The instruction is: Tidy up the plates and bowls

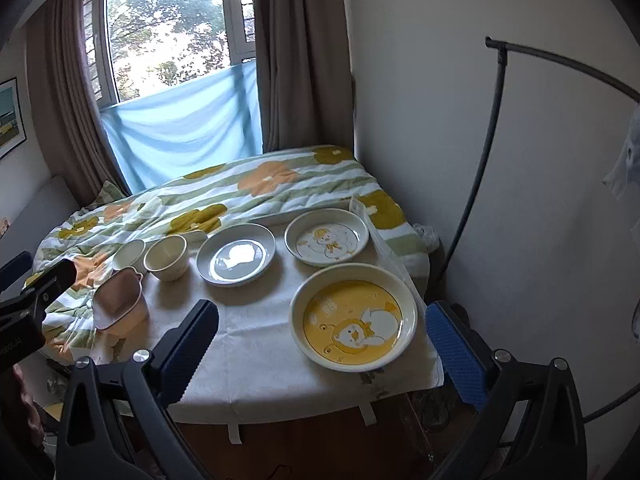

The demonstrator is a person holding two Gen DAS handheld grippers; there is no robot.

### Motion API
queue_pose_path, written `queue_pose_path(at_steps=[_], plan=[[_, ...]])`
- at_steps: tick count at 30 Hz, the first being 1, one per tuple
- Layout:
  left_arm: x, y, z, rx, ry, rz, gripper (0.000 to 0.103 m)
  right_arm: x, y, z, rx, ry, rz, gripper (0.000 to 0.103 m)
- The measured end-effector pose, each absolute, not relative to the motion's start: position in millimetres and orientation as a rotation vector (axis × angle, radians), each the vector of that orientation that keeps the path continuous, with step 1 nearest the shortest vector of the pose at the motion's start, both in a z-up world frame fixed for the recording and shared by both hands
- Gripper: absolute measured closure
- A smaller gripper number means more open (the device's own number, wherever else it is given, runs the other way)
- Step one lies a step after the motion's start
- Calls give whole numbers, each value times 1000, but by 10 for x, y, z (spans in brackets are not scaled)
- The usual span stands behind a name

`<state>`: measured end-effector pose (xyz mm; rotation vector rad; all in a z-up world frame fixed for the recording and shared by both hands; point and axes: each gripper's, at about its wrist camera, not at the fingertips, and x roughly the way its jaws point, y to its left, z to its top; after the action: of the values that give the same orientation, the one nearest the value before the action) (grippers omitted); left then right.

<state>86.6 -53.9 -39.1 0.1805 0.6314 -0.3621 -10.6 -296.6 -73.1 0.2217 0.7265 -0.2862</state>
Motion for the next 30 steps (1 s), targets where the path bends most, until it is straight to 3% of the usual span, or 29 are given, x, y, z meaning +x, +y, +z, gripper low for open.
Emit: queue_pose_path(at_steps=[10, 14, 19, 26, 30], plan=[[1665, -1497, -1415, 242, 946, -594, 0, 90, -3841, -1627, 482, 876, -249, 1], [1936, -1792, -1838, 252, 1067, -660, 4, 264, -4158, -2054, 596, 936, -206, 20], [2257, -2075, -2338, 257, 1217, -700, 37, 477, -4378, -2428, 680, 988, -137, 38], [2467, -2342, -2740, 289, 1306, -729, 60, 733, -4638, -2700, 694, 1035, -117, 62], [2488, -2398, -2812, 288, 1331, -752, 80, 834, -4709, -2777, 679, 1041, -117, 76]])
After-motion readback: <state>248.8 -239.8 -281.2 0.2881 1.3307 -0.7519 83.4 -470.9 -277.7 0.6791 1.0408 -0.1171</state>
